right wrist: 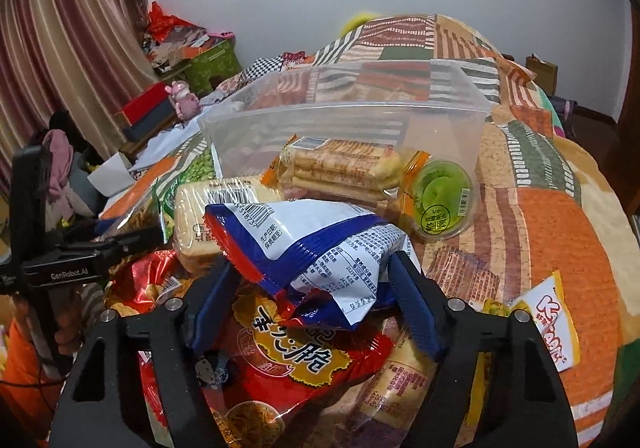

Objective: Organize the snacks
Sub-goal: 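Grasp the clear biscuit bag with left tool while right tool grasps blue-white chip bag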

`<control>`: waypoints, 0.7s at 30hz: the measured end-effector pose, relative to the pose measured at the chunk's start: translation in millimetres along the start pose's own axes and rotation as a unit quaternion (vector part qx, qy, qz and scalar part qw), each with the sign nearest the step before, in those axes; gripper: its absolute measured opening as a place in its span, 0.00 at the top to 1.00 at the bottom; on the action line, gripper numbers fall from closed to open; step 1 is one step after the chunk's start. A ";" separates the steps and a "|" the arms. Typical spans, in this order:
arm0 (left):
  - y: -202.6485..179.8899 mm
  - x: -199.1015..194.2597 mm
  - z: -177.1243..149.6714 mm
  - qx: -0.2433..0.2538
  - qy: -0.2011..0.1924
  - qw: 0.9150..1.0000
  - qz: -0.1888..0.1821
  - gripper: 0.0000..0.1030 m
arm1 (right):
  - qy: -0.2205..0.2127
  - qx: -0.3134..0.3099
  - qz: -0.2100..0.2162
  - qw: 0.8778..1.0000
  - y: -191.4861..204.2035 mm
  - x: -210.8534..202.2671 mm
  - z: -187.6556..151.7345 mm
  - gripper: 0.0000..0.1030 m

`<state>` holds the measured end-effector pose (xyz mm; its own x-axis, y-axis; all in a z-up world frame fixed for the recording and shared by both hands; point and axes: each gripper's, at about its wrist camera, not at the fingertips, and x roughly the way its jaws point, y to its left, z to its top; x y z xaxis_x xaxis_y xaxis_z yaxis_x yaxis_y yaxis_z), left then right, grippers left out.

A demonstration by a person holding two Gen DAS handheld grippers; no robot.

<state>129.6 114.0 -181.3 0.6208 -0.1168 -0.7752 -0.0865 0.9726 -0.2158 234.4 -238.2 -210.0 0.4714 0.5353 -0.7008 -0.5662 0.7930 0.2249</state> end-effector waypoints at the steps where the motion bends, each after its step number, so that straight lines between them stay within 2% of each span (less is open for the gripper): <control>1: 0.4 -0.3 -1.5 -0.003 0.001 1.000 -0.005 0.31 | -0.001 -0.001 0.000 1.000 0.3 -0.6 0.0 0.32; 2: 0.9 -0.1 -2.3 -0.005 0.002 1.000 -0.011 0.36 | -0.002 -0.003 0.000 1.000 0.9 -1.5 -0.4 0.33; 6: 2.7 -2.7 -5.8 -0.017 0.002 1.000 -0.015 0.43 | -0.006 -0.007 -0.002 1.000 2.2 -4.2 -2.5 0.39; 8: 5.0 -5.6 -7.4 -0.023 0.001 1.000 -0.014 0.51 | -0.008 -0.004 0.000 1.000 2.0 -6.2 -2.9 0.43; 11: 6.8 -8.8 -8.8 -0.026 0.000 1.000 -0.017 0.56 | -0.011 -0.001 0.004 1.000 1.2 -9.0 -2.2 0.45; 14: 6.9 -13.6 -9.2 -0.026 -0.004 1.000 -0.017 0.60 | -0.018 -0.001 0.009 1.000 2.4 -13.6 -2.5 0.46; 21: -0.3 -33.5 -7.7 -0.014 -0.030 0.999 -0.008 0.62 | -0.044 -0.019 0.010 0.999 13.7 -30.4 0.5 0.47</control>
<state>102.8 116.1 -159.9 0.6676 -0.1190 -0.7349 -0.0976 0.9646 -0.2449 212.7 -243.5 -185.2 0.5173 0.5753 -0.6336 -0.6003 0.7716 0.2105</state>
